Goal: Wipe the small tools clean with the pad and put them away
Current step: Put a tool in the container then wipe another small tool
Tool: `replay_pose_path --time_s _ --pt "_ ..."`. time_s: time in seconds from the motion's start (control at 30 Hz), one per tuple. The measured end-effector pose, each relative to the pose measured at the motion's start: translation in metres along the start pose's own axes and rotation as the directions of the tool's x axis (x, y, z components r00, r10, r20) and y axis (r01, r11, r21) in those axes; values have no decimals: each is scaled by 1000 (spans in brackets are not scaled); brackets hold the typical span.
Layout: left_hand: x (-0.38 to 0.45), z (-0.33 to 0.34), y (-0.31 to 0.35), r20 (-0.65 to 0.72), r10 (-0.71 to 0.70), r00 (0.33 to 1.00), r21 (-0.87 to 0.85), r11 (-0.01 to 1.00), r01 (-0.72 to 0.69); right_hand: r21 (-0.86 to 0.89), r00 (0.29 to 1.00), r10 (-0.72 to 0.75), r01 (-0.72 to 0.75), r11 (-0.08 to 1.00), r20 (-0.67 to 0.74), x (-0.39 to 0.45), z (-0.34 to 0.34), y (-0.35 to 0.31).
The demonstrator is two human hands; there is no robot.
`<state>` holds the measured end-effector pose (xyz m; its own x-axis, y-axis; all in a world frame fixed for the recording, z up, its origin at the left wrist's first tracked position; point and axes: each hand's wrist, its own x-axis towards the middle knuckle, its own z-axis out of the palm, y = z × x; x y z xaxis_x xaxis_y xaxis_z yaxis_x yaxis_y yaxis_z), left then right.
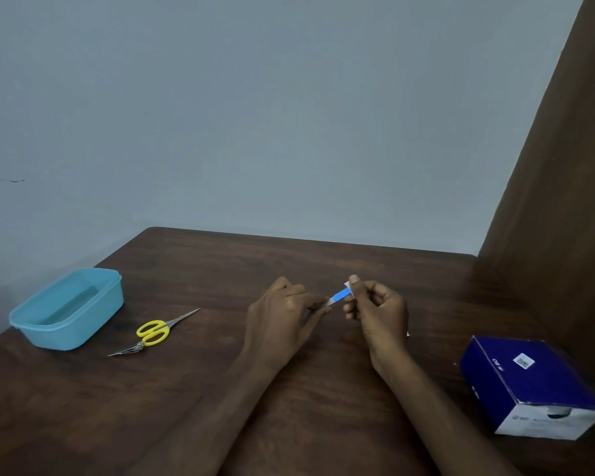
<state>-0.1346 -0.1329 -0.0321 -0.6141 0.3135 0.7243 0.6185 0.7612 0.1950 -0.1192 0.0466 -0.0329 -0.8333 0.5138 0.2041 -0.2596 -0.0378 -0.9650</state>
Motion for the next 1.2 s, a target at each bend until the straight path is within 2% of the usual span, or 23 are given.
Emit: replay_pose_path --time_s 0.13,0.27,0.37,0.53,0.63,0.77,0.9,1.0,1.1,1.2 --pt "-4 -5 -3 20 -104 994 9 995 104 -5 1000 -16 15 1000 -21 -3 -4 -1" --pt "-5 -8 -3 31 -174 984 19 985 173 25 991 0 -4 1000 132 -15 -4 -2" --pt "-3 -10 -2 32 -183 983 -29 983 184 -60 980 -41 53 997 192 -23 -2 -5" --pt "-5 -11 0 34 -108 994 -50 993 110 -85 983 -42 57 995 178 -25 -1 -8" --pt "-7 -10 0 -13 -23 1000 -56 998 22 -48 988 -36 43 998 153 -25 -2 -8" --pt "-9 -9 -1 -112 62 992 -17 998 -64 -62 981 36 -25 998 190 -24 0 -4" --pt "-10 -7 -1 -138 109 984 48 993 -103 39 982 75 -83 996 172 -20 1 -4" --pt "-11 -5 -2 -156 109 982 33 994 -105 71 982 71 -84 994 174 -19 0 -5" --pt "-12 -7 0 -147 60 987 2 998 -60 113 974 78 -103 988 211 -19 1 -4" --pt "-12 -10 3 -83 -118 989 -136 985 106 146 975 41 -74 986 221 -18 3 -3"
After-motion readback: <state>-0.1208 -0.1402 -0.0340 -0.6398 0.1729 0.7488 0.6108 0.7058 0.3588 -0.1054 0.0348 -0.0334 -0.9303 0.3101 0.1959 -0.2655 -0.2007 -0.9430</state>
